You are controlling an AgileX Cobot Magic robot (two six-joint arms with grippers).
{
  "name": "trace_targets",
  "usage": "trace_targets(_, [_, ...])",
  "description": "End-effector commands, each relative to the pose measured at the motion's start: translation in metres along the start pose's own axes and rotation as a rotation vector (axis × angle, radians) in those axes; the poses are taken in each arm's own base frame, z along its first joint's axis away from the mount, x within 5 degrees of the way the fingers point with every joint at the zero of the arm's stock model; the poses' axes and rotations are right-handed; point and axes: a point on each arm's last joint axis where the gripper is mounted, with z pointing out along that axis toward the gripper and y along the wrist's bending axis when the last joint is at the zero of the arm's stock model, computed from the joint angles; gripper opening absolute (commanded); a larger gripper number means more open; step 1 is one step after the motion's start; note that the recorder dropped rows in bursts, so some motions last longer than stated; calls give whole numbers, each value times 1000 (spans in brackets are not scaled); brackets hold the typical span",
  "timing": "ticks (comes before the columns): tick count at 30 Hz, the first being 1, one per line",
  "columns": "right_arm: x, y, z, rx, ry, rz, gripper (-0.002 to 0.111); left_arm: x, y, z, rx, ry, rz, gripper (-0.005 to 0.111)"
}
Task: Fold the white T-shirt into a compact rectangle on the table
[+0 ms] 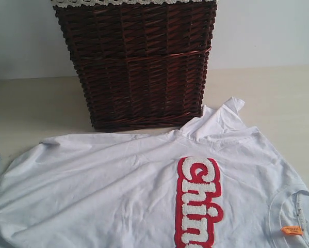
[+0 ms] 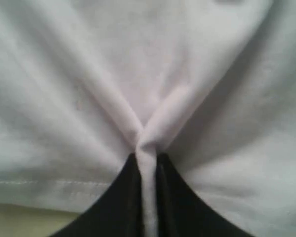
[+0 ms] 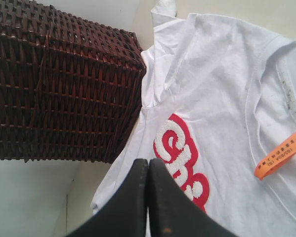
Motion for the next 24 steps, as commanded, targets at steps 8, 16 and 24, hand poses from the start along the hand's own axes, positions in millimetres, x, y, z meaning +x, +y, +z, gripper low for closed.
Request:
trace_targets(8, [-1, 1, 0, -11, -7, -11, 0, -2, -13, 15, 54, -15, -30, 0])
trace_targets(16, [-1, 1, 0, -11, -7, -11, 0, -2, -13, 15, 54, -15, -27, 0])
trace_targets(24, [3, 3, 0, -38, 29, 79, 0, -2, -13, 15, 54, -15, -27, 0])
